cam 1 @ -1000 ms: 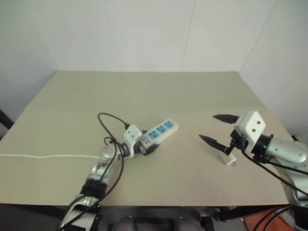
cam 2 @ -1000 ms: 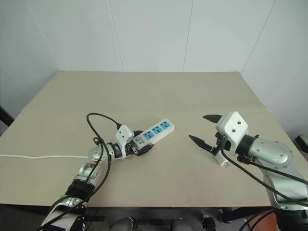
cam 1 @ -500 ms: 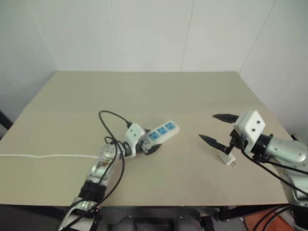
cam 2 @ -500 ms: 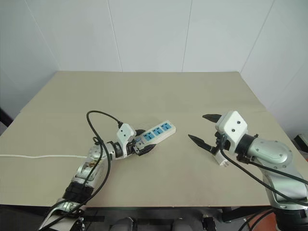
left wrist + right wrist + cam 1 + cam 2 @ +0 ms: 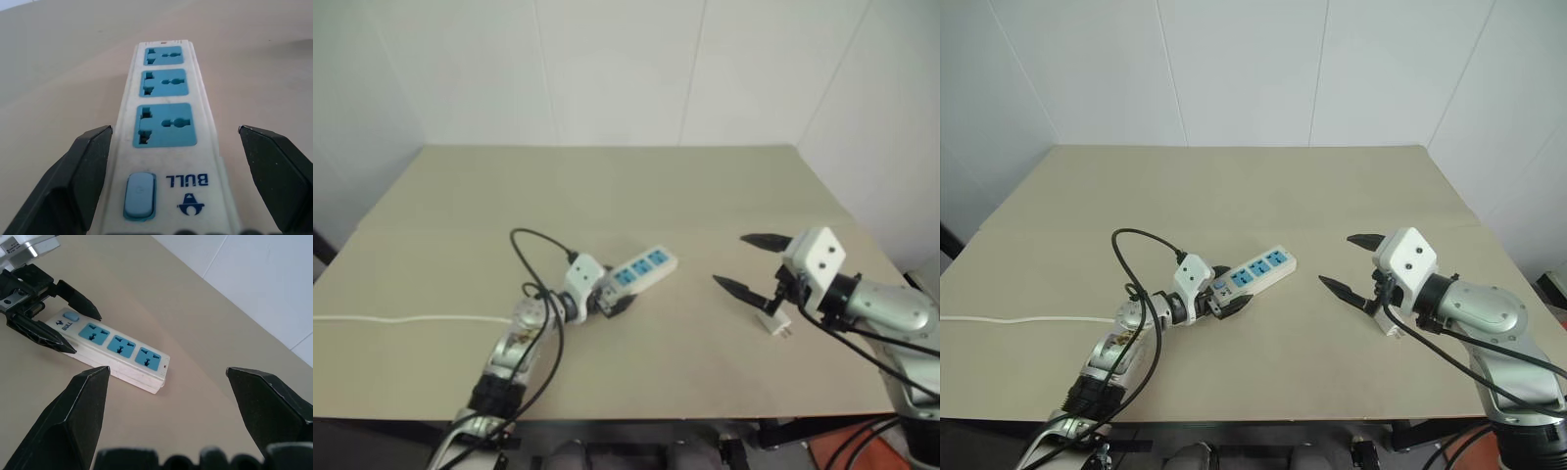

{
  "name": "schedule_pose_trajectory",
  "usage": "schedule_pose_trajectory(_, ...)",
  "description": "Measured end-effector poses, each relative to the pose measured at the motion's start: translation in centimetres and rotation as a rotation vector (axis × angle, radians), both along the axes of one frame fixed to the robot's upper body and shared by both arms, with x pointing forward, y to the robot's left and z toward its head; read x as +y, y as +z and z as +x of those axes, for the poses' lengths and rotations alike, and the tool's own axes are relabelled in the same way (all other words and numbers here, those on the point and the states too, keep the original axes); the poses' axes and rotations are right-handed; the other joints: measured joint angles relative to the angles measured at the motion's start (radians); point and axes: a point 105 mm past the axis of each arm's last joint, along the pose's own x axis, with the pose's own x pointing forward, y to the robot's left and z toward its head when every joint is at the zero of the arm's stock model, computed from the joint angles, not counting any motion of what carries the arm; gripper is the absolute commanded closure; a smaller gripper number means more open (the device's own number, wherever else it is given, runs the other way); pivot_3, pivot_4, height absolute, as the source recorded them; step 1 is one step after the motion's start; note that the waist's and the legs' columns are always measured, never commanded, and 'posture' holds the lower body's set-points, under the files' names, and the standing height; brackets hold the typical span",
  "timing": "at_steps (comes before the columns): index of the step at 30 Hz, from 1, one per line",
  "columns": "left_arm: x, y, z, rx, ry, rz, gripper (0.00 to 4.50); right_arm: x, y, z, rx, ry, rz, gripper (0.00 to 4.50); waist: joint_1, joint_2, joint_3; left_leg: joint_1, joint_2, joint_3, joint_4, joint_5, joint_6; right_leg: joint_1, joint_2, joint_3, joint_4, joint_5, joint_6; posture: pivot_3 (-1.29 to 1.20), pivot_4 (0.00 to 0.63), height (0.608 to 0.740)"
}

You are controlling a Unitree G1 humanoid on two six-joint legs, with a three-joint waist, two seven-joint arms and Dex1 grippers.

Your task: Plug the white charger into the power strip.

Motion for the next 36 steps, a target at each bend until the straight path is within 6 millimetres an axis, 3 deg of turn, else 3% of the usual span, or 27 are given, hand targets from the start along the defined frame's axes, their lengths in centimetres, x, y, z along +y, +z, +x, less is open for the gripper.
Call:
schedule_pose_trajectory(19,-0.1,-1.1,0.1,0.020,-0.016,0.031,0.02,0.0,0.0,0.0,-0.001,-0.001,0.000,0.00,0.002,0.001,0.000,0.001,0.000,0.000,0.000,0.000,0.000,0.001,0.000,0.000,0.000,0.000,0.000,0.00,0.150,0.740)
schedule_pose_trajectory(24,-0.2,-1.4,0.5,0.015,-0.017,0.022,1.20,0.0,0.0,0.0,-0.001,0.000,0.000,0.00,0.006,0.002,-0.002,0.002,0.000,0.000,0.000,0.000,0.000,0.001,0.000,0.000,0.000,-0.002,0.003,0.00,0.150,0.740)
schedule_pose_trajectory(36,-0.3,-1.5,0.3,0.016,-0.080,0.024,1.18,0.0,0.0,0.0,0.000,0.002,0.000,0.00,0.008,0.004,-0.004,0.001,0.000,0.000,0.000,0.000,0.000,0.001,0.000,0.000,0.000,-0.002,0.003,0.00,0.150,0.740)
